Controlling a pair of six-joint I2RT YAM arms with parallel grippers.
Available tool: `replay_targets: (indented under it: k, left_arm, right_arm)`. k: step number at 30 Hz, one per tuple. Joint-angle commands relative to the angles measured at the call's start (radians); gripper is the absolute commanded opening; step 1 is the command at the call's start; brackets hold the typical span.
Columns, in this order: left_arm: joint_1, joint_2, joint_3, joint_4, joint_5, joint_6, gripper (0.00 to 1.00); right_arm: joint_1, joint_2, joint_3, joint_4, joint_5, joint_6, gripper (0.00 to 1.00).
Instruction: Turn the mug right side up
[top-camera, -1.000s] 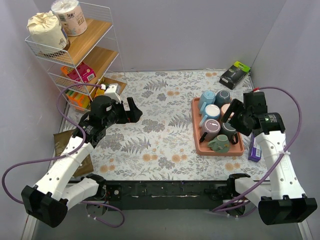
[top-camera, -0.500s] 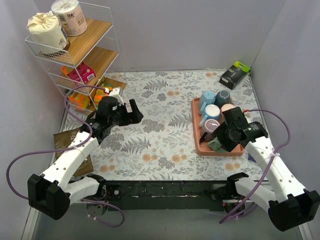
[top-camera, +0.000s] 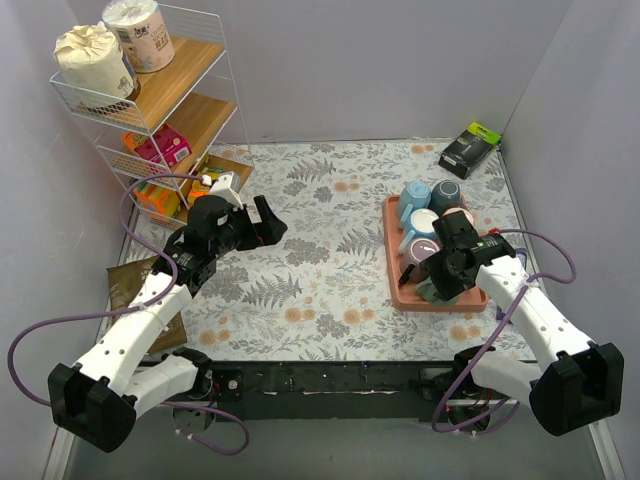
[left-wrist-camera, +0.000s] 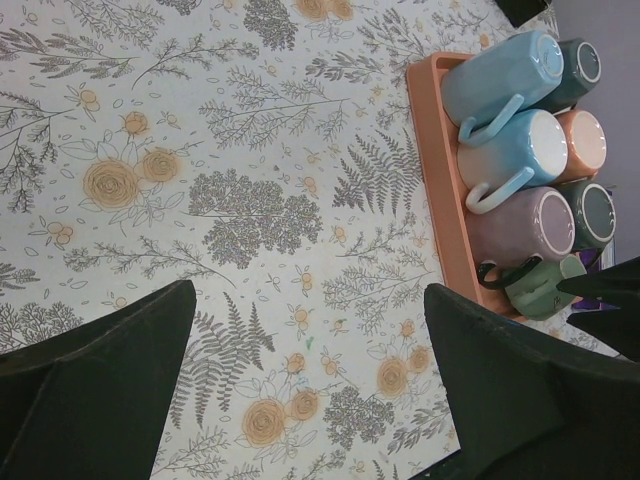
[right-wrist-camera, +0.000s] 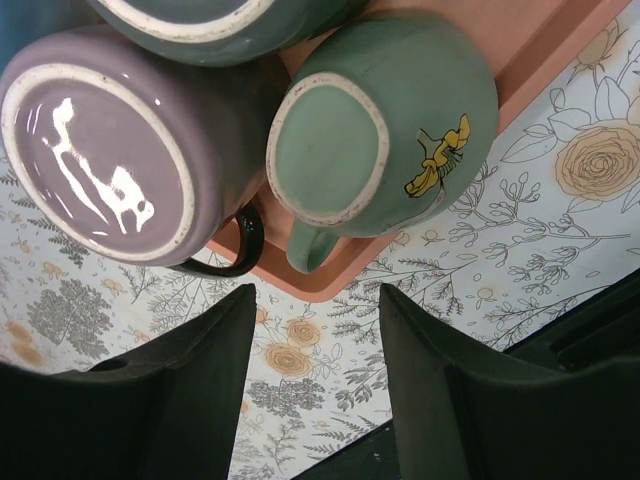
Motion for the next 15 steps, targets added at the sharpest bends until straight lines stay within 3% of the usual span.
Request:
replay_targets:
  k: [1, 15]
  left_arm:
    - [-0.003, -0.04, -0.009, 0.02, -0.003, 0.004, 0.98]
    - [-0.003, -0.058, -0.018, 0.031, -0.034, -0.002, 0.98]
  right_arm:
    - [0.005, 0.025, 0.011, -0.005, 0.02, 0.096, 0.59]
    - [0.005, 0.125, -0.006, 0.033, 0.003, 0.154, 0.51]
